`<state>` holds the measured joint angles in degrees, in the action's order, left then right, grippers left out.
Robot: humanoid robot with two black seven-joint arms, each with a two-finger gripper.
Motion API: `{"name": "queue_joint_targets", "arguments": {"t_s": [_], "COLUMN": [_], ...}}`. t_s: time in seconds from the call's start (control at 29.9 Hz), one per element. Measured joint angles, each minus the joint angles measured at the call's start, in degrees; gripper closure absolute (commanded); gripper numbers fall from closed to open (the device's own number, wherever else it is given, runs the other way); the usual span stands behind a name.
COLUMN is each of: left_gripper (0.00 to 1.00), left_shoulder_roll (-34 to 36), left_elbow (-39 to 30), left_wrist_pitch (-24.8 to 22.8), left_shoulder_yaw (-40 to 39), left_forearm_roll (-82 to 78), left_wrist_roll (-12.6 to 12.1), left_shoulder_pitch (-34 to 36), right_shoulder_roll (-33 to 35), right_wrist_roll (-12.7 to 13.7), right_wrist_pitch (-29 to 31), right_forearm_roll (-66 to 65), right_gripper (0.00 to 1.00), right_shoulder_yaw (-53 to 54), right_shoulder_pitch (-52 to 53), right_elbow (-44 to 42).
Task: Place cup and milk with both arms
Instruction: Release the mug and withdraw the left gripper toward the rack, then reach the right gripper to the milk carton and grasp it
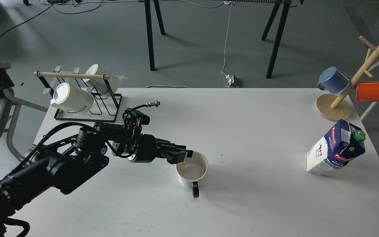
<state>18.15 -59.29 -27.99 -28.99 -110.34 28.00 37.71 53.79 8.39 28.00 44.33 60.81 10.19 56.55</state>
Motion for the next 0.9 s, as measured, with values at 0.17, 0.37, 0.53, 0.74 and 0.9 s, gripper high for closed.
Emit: {"name": "queue_joint_targets", "arguments": {"t_s": [0.17, 0.37, 0.53, 0.74, 0.9], "left_gripper": [0.13, 0.13, 0.13, 0.12, 0.12], "left_shoulder_roll": [3.8, 10.6, 17.0, 18.8, 18.7], "left_elbow": [-0.1, 0.9, 4.0, 6.2, 6.3], "left_wrist_pitch": [0.0, 0.0, 0.0, 0.0, 0.0], "left_shoulder_yaw": [-2.0, -9.8, -10.7, -10.7, -10.7], "left_forearm_roll": [14.1, 44.5, 63.7, 65.9, 66.0], "left_wrist_roll": [0.0, 0.0, 0.0, 0.0, 0.0], "left_shoulder_pitch": [0.8, 1.5, 1.5, 0.6, -0.1], "right_shoulder_roll": [2.5, 9.9, 13.3, 13.3, 6.7], "right_wrist_roll": [0.1, 0.1, 0.1, -0.1, 0.0], "right_wrist_pitch": [0.0, 0.0, 0.0, 0.0, 0.0], "right_forearm_roll": [5.0, 14.2, 21.0, 26.4, 24.8], "right_gripper": [0.01, 0.01, 0.01, 0.01, 0.01], "right_shoulder_yaw": [0.5, 0.7, 0.7, 0.3, -0.6], "right_shoulder_pitch": [-2.3, -9.5, -19.1, -31.7, -37.7], "right_elbow": [3.4, 8.9, 10.9, 11.5, 16.3]}}
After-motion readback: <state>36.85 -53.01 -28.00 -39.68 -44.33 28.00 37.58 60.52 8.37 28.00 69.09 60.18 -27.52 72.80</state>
